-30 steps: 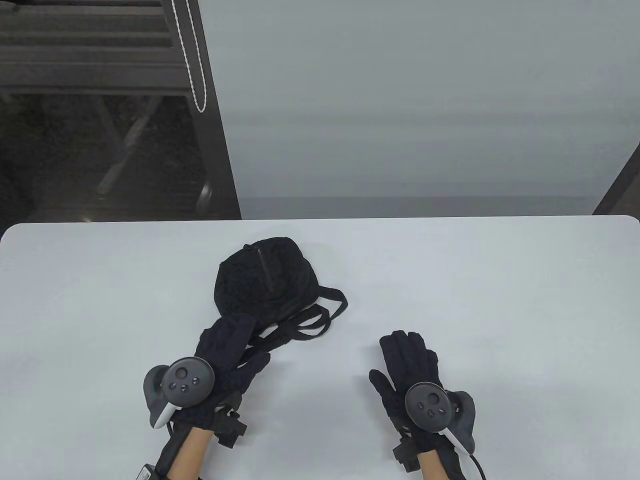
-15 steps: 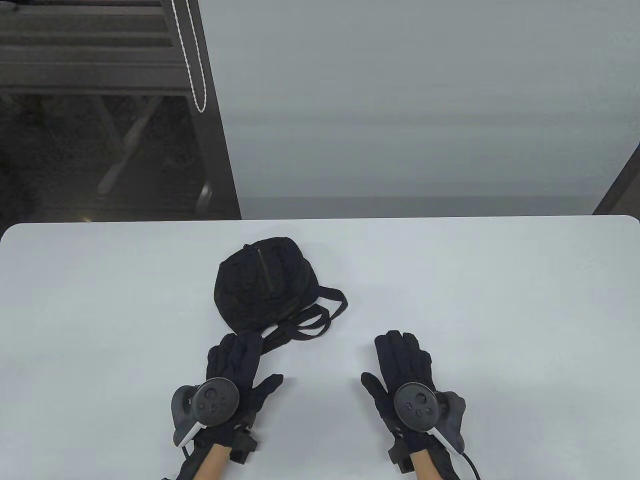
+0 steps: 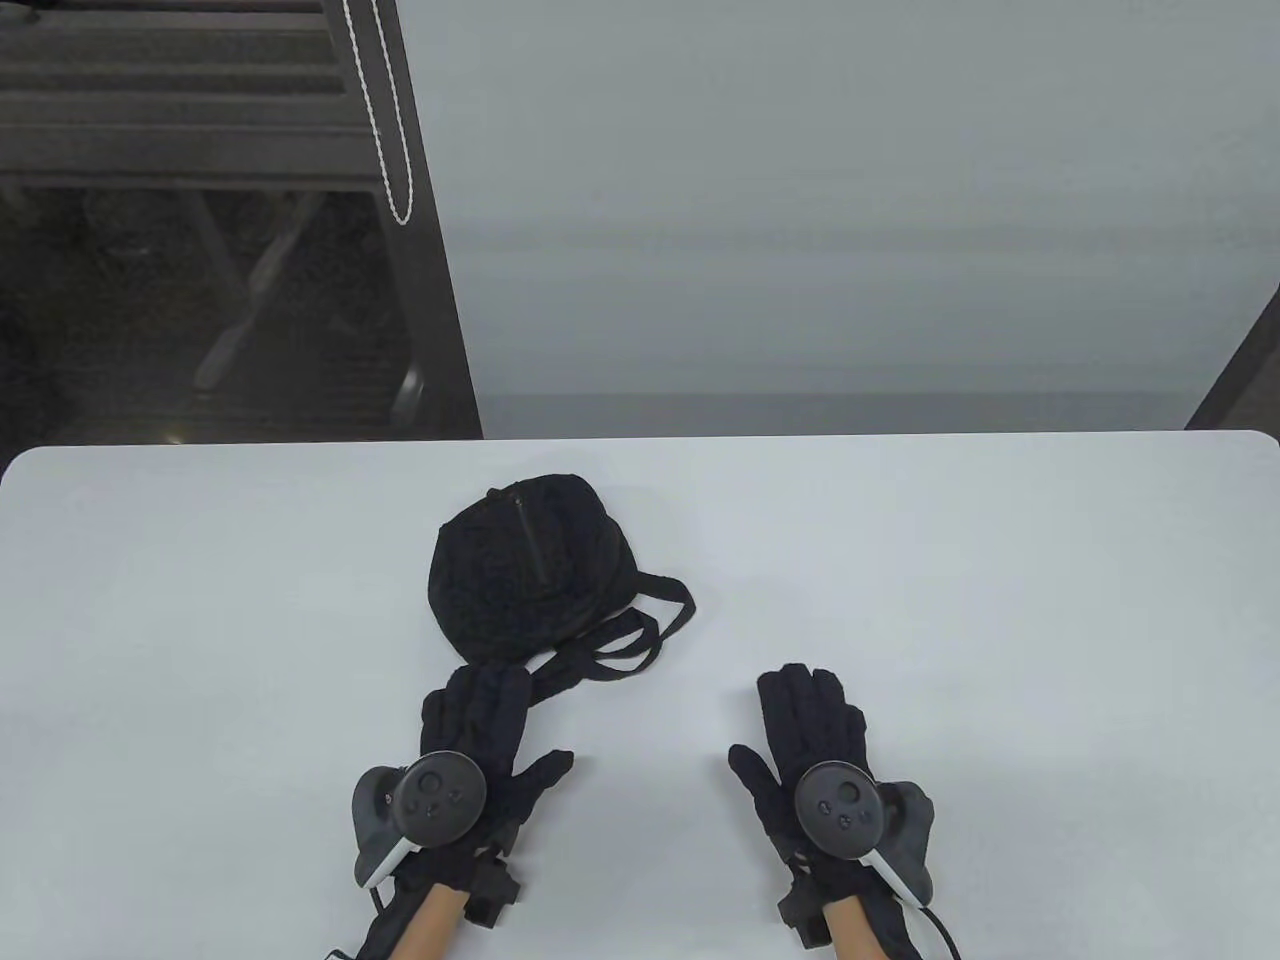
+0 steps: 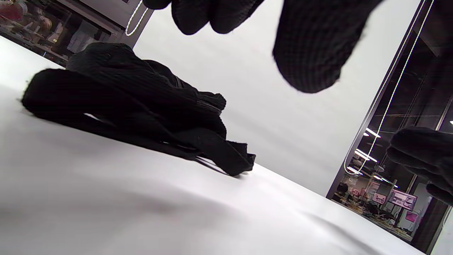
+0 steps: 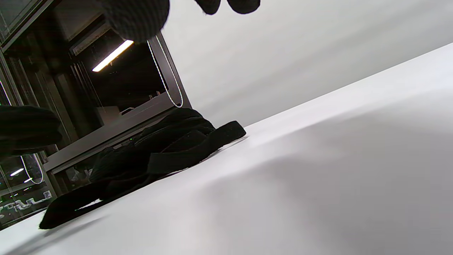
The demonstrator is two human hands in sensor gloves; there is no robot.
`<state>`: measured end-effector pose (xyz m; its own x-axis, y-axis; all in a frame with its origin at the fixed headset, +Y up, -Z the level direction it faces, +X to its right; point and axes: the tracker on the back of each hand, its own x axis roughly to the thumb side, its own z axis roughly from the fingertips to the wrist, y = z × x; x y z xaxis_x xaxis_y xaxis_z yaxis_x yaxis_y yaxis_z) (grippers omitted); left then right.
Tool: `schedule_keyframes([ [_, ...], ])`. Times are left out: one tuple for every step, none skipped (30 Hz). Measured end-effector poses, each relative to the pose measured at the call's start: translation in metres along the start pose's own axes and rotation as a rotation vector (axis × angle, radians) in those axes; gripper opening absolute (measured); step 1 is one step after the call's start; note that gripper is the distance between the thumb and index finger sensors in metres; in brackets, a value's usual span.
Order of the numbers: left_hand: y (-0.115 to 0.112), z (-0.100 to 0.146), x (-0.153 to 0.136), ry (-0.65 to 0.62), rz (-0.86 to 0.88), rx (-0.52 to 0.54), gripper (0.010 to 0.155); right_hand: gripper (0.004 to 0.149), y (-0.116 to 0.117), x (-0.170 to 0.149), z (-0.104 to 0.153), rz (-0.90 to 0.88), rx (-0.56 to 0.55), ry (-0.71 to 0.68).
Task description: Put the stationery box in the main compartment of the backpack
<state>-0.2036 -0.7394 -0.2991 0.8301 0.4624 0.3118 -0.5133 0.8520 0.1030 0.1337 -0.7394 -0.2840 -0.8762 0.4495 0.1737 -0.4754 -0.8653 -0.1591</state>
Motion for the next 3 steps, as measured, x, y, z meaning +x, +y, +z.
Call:
schedule_keyframes([
  [0.0006, 0.0004, -0.0001, -0.003, 0.000, 0.014, 0.082, 0.073, -0.0001, 0.0002, 0.0000, 0.003, 0.000, -0.002],
  [0.0007, 0.0001, -0.0005, -0.003, 0.000, 0.020, 0.082, 0.073, 0.0004, -0.0002, -0.0002, 0.003, 0.000, -0.004],
  [0.0011, 0.0000, -0.0011, 0.010, 0.000, 0.013, 0.082, 0.073, 0.0008, -0.0002, -0.0002, 0.001, 0.002, -0.005],
])
